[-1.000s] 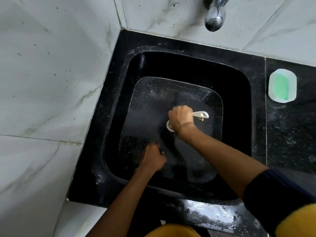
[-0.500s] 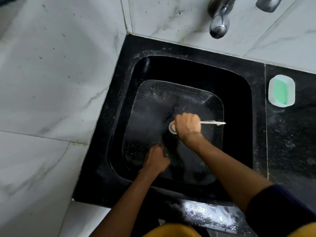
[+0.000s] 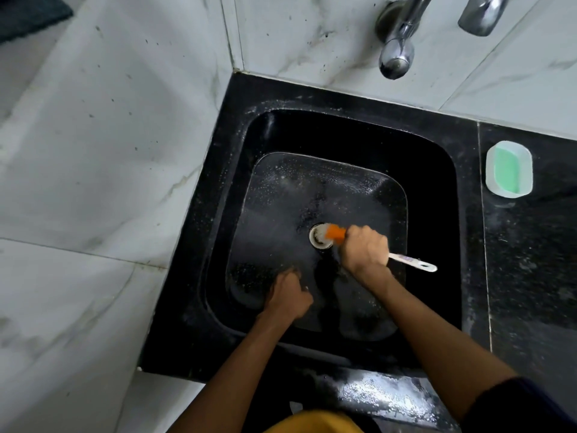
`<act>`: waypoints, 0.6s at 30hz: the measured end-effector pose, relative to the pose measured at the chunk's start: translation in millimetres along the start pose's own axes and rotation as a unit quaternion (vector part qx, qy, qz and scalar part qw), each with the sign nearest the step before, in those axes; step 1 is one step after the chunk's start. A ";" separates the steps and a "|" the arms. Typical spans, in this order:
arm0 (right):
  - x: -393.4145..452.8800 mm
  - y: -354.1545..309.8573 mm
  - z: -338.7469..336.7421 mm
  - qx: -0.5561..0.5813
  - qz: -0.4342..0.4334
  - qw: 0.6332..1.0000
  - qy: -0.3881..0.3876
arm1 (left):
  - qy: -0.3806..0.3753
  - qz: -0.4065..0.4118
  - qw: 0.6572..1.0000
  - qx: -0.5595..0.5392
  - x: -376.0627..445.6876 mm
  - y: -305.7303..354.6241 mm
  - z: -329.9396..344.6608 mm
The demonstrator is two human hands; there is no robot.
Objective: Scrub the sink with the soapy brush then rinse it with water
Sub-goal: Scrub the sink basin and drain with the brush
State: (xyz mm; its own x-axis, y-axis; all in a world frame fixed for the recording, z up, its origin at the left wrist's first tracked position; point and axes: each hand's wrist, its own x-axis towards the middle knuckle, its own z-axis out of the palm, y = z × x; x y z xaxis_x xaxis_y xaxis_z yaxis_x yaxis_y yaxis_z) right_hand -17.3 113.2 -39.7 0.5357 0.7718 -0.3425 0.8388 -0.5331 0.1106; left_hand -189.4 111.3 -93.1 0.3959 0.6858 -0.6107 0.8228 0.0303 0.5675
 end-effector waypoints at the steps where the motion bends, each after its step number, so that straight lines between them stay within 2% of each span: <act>1: -6.0 -4.9 1.9 0.003 -0.012 1.000 -0.012 | 0.003 0.003 1.000 -0.001 -0.1 -0.3 -0.8; 3: -25.4 -2.6 8.0 -0.022 -0.043 0.998 -0.043 | 0.007 0.001 1.000 -0.008 0.6 -2.6 -0.7; 5: -37.0 11.9 14.2 -0.038 -0.032 0.997 -0.054 | 0.005 0.007 1.000 -0.012 0.9 -3.0 -0.7; 9: -6.2 11.5 8.5 -0.028 0.038 0.999 -0.004 | 0.001 0.014 1.000 -0.003 2.2 -3.3 0.0; 12: -4.8 -18.5 3.8 -0.032 -0.025 0.999 -0.005 | 0.002 0.022 1.000 -0.001 2.8 -4.2 1.6; 14: -24.5 -21.9 12.7 -0.050 -0.101 0.992 -0.048 | 0.002 0.033 0.999 -0.013 3.3 -4.8 2.6; 15: -32.5 -12.5 17.8 -0.048 -0.105 0.991 -0.067 | 0.001 0.034 0.999 -0.014 3.2 -4.9 2.5; 18: -29.6 25.2 23.4 0.017 0.023 0.997 -0.075 | -0.001 0.036 0.999 -0.006 3.8 -5.5 2.8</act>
State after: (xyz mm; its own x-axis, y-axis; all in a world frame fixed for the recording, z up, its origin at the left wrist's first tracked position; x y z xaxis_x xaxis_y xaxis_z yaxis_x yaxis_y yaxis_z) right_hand -14.2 68.8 -48.6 0.5503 0.6873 -0.4742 0.8088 -0.5799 0.0981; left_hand -191.2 111.7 -100.1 0.4544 0.6852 -0.5693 0.7878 -0.0107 0.6159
